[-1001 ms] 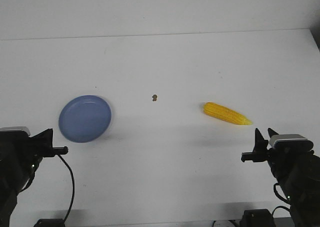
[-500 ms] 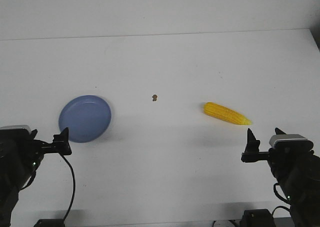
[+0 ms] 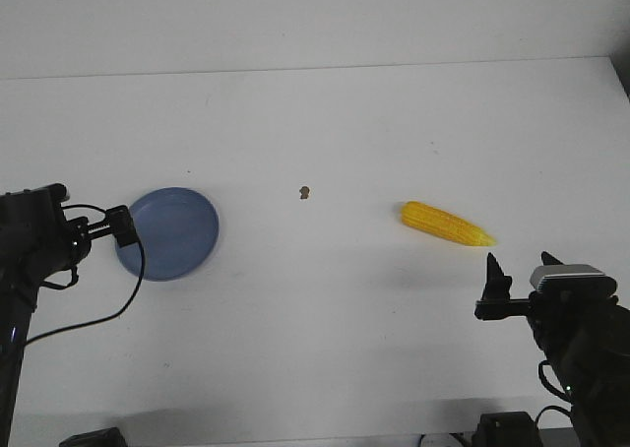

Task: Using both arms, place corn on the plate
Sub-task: 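Reach the left gripper forward to the rim of the blue plate, then close the left gripper on the plate rim nearest it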

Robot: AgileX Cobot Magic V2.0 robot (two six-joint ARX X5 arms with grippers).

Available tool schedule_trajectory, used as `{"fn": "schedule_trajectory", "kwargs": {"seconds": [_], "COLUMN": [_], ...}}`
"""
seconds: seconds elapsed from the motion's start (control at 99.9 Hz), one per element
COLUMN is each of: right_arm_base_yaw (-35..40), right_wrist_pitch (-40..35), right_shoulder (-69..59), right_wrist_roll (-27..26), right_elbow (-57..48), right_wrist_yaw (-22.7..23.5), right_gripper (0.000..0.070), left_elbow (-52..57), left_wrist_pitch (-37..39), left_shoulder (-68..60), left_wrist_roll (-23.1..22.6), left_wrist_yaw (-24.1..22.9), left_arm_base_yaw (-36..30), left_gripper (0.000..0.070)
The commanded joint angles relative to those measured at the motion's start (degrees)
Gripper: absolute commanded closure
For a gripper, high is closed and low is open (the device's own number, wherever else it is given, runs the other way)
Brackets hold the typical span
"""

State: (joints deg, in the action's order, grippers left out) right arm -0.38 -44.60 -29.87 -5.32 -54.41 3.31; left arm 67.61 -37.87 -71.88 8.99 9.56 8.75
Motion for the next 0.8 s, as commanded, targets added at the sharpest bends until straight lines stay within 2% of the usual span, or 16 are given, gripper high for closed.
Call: {"fn": "schedule_trajectory", "kwargs": {"seconds": [0.0,0.26,0.61,0.79], "right_arm_base_yaw": [0.04,0.04,0.04,0.04], "right_wrist_pitch": [0.22,-0.48,-0.48,-0.46], "right_shoulder": [-0.13,-0.13,-0.13,-0.13], "right_wrist_roll": [0.42,0.42,0.42,0.42], "right_elbow": [-1.07,-1.07,-1.07,-1.07], "right_wrist_yaw": [0.11,0.09,0.09,0.09], "right_gripper": [0.0143,0.0143,0.0143,0.0143], "left_elbow": [0.90,0.92,0.92,0.92], "left_wrist_pitch": [0.83,3.19,6.82,8.00], "left_shoulder": [-3.54,-14.91,-24.85,-28.24], "left_wrist_roll": [1.07,0.94,1.07,1.29], "left_wrist_yaw": [1.79,2.14,2.64,6.23], "left_arm_base_yaw": [1.11,3.78,3.76,3.61], "left_gripper": [0.0028,0.0028,0.0029,0.0036]}}
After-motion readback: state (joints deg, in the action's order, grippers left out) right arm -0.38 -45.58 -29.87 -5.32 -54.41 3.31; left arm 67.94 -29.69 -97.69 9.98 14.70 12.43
